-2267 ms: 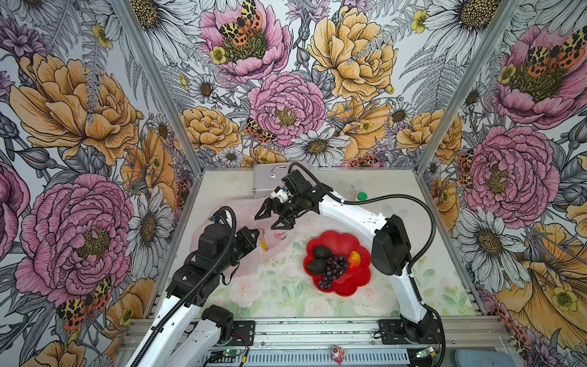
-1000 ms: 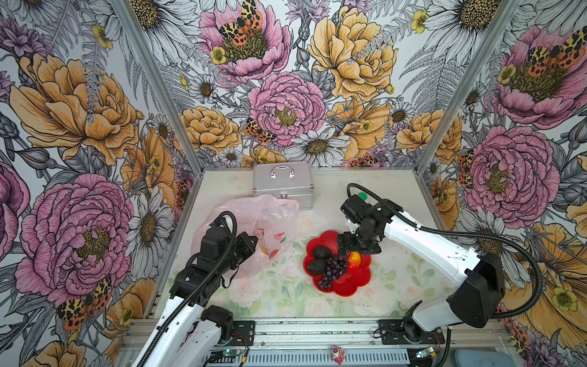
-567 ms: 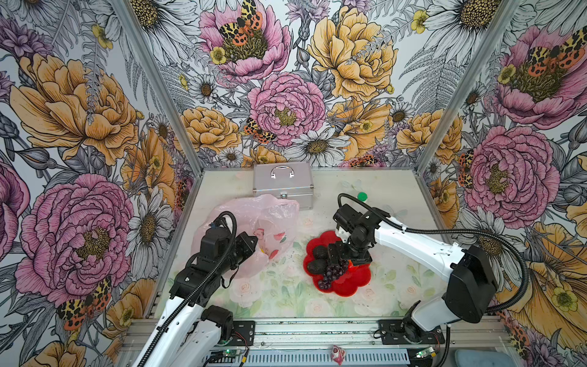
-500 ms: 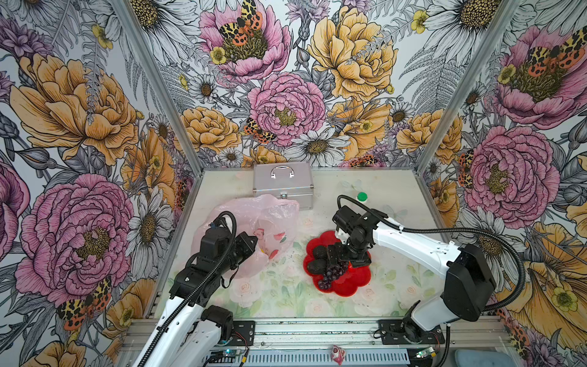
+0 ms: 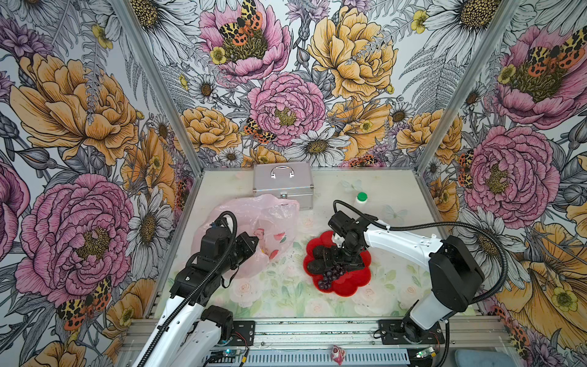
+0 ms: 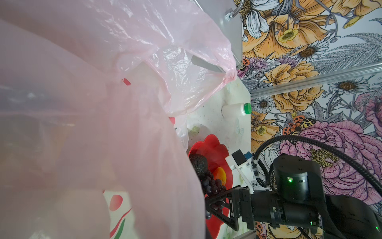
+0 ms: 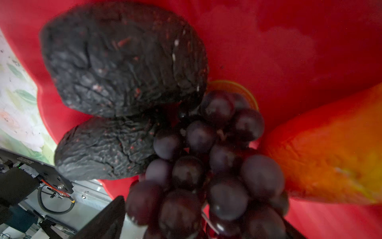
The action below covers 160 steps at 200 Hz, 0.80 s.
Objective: Place the fruits into the plastic bag
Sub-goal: Pick up the fruit from the plate.
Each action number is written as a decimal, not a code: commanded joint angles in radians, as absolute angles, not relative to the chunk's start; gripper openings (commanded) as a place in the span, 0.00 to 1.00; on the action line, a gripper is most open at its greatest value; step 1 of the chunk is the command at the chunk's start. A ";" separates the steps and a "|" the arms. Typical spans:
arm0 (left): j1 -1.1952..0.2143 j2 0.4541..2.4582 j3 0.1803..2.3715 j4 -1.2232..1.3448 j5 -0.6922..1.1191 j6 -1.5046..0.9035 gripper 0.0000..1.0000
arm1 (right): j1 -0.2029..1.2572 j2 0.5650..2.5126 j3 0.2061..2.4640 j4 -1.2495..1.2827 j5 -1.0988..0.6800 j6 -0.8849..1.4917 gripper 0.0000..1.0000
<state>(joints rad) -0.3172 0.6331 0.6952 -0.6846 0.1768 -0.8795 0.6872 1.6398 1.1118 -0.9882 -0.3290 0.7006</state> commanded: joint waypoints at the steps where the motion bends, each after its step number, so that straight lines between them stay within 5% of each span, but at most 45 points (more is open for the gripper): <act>1: -0.308 0.633 0.689 -0.695 0.199 -0.862 0.00 | 0.673 1.658 1.098 -0.933 -0.295 0.730 0.91; 53: -0.307 0.629 0.676 -0.694 0.194 -0.867 0.00 | 0.648 1.677 1.094 -0.892 -0.274 0.748 0.73; 126: -0.298 0.667 0.699 -0.693 0.201 -0.850 0.00 | 0.637 1.711 1.062 -0.827 -0.303 0.758 0.72; 160: -0.298 0.684 0.710 -0.693 0.206 -0.847 0.00 | 0.635 1.662 1.045 -0.827 -0.301 0.761 0.51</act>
<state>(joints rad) -0.3084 0.6807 0.6899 -0.6853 0.1829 -0.8719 0.6399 1.6985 1.0599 -0.8539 -0.3084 0.7464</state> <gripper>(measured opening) 0.050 0.580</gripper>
